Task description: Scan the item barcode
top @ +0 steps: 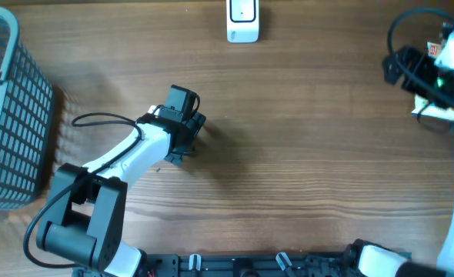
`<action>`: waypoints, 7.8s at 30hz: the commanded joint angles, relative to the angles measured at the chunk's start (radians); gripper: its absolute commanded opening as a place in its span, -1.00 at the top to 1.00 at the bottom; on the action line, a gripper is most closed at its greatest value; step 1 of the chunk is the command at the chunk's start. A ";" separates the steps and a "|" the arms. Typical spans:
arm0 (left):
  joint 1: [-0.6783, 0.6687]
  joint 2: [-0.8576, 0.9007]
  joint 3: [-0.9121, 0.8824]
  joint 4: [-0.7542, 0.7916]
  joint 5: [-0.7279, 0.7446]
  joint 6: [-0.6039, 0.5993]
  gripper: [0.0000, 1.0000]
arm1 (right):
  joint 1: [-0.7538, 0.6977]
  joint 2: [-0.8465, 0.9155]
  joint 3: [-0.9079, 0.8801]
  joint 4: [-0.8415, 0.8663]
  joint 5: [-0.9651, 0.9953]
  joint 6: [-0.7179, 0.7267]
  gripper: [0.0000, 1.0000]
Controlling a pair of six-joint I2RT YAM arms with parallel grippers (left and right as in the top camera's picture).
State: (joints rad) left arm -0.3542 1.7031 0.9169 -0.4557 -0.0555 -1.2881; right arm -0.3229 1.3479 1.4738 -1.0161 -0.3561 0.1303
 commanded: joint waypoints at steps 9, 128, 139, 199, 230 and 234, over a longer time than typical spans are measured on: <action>0.005 0.006 -0.010 -0.002 -0.017 0.001 -1.00 | 0.035 -0.410 -0.240 -0.151 -0.064 -0.016 -1.00; 0.005 0.006 -0.010 -0.002 -0.017 0.001 -1.00 | 0.263 -1.344 -1.469 1.024 0.219 -0.128 -0.99; 0.005 0.006 -0.010 -0.002 -0.017 0.001 -1.00 | 0.263 -1.344 -1.469 1.024 0.219 -0.129 -0.99; 0.260 -1.463 -0.736 0.206 0.200 1.180 -1.00 | 0.263 -1.344 -1.469 1.024 0.219 -0.128 -0.99; 0.458 -1.700 -0.911 0.388 0.176 1.176 -1.00 | 0.263 -1.344 -1.469 1.024 0.219 -0.128 -1.00; 0.458 -1.700 -0.911 0.384 0.147 1.176 -1.00 | 0.263 -1.344 -1.469 1.024 0.219 -0.129 -0.99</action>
State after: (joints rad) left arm 0.0978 0.0135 0.0124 -0.0635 0.1352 -0.1314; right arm -0.0559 0.0128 0.0071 0.0044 -0.1513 0.0124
